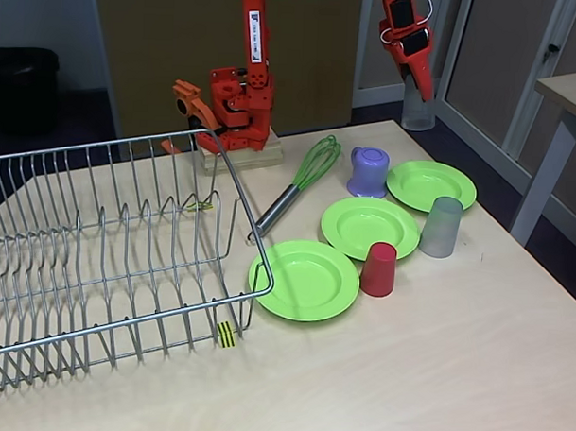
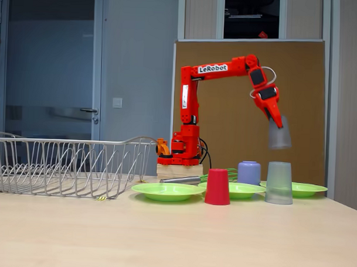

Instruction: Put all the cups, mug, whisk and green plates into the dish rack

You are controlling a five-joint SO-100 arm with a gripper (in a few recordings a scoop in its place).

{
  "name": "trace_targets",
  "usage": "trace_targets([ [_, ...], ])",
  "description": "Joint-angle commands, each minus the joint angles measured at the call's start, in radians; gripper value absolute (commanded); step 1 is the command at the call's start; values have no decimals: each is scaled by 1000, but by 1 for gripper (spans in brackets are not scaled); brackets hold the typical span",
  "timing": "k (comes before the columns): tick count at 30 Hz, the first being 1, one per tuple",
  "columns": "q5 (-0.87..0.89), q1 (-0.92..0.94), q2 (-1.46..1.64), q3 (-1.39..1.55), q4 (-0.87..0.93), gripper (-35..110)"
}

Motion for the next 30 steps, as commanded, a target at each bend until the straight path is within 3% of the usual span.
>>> trace_targets([
  [1,-353,219,144,-34,44,0],
  [8,-925,747,227,-14,5,0],
  [17,-1328,1381,44,-83,-114,0],
  [24,-1549,1657,-250,-249,-163,0],
  [30,-1707,1809,-629,-627,-32,0],
])
